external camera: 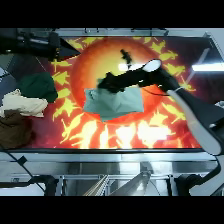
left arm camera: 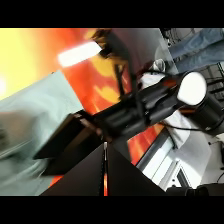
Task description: Fold the shirts.
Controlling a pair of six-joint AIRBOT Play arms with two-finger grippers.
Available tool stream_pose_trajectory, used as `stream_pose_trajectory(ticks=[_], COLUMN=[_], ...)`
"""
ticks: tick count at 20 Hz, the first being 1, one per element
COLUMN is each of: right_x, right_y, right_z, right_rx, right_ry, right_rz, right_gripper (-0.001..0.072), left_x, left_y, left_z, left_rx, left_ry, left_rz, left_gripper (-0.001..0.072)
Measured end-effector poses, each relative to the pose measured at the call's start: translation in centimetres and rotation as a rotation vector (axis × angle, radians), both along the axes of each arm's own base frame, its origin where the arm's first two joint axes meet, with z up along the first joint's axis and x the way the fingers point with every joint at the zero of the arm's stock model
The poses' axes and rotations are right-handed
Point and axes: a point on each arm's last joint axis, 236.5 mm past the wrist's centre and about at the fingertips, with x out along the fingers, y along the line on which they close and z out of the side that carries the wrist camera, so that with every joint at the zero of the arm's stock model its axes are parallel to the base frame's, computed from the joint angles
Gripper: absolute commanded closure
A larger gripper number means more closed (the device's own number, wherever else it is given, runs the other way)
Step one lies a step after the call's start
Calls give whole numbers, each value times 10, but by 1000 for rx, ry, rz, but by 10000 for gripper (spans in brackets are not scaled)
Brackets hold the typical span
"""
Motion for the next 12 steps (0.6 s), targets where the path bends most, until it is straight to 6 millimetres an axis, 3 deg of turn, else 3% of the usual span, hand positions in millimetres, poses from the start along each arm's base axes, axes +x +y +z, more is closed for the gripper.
stream_pose_trajectory(ticks=[1, 2, 4, 6, 9, 10, 11, 12], right_x=[-2, -2, 2, 14, 32, 38, 43, 46], right_y=[14, 22, 18, -8, -78, -107, -137, -166], right_z=[-5, -7, 2, 18, 54, 62, 64, 61], right_rx=[8, 12, 34, 51, 60, 36, -5, -62], right_ry=[1, -2, -6, -10, -11, -10, -8, -2], right_rz=[7, 12, 22, 21, -6, -32, -67, -100], right_gripper=[332, 381, 380, 380, 378, 224, 23, 20], left_x=[-4, -8, -16, -23, -35, -38, -41, -43], left_y=[8, 14, 22, 26, 27, 27, 27, 27], left_z=[-1, -3, -7, -13, -27, -33, -37, -41], left_rx=[2, 4, 8, 14, 17, 18, 18, 17], left_ry=[2, 7, 10, 15, 44, 55, 67, 76], left_rz=[12, 19, 23, 13, -15, -23, -31, -36], left_gripper=[684, 684, 684, 684, 684, 684, 684, 684])
